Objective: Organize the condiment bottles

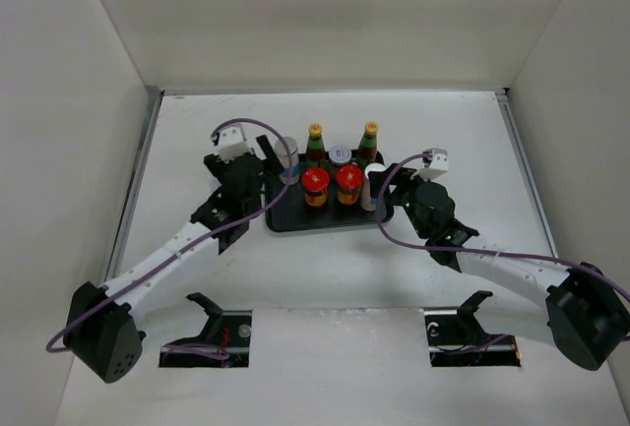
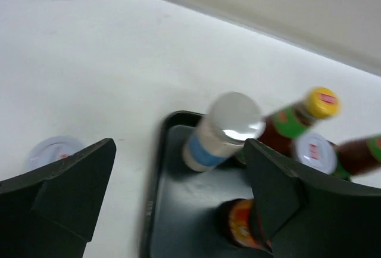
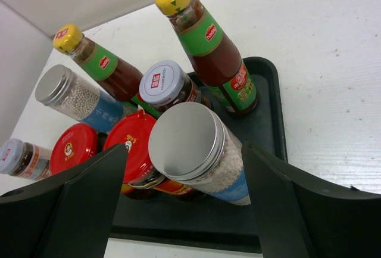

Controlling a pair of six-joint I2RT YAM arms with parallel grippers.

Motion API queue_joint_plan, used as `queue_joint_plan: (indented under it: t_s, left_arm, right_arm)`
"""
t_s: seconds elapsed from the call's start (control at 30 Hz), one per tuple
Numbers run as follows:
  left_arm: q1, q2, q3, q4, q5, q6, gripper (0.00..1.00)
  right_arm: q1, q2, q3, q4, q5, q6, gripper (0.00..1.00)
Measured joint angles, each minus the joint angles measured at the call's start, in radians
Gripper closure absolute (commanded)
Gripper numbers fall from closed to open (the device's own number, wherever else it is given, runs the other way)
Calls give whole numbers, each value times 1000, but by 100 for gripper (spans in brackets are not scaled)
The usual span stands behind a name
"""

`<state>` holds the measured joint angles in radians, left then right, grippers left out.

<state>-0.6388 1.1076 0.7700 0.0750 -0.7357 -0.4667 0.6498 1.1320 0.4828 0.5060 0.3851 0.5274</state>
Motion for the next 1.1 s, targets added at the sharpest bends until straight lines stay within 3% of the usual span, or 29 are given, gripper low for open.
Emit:
queue_joint_plan:
  t_s: [0.23,0.63,0.73,0.93,1.1]
  left_arm:
    - [228,-39,-77,-150,46,-87,15]
    - [285,109,-143,-146,46,-121,17]
    - [299,142,-147,-117,36,-121,22]
    - [321,189,-148,-63,36,-123,49]
    - [299,170,-153,-75,36,-108,55]
  right_arm:
    - [0,1,0,0,0,0,15]
    - [0,21,0,1,-1,0,14]
    - [0,23,1,0,-1,-1,14]
    - [0,23,1,1,-1,-4,14]
    - [0,23,1,1,-1,-4,14]
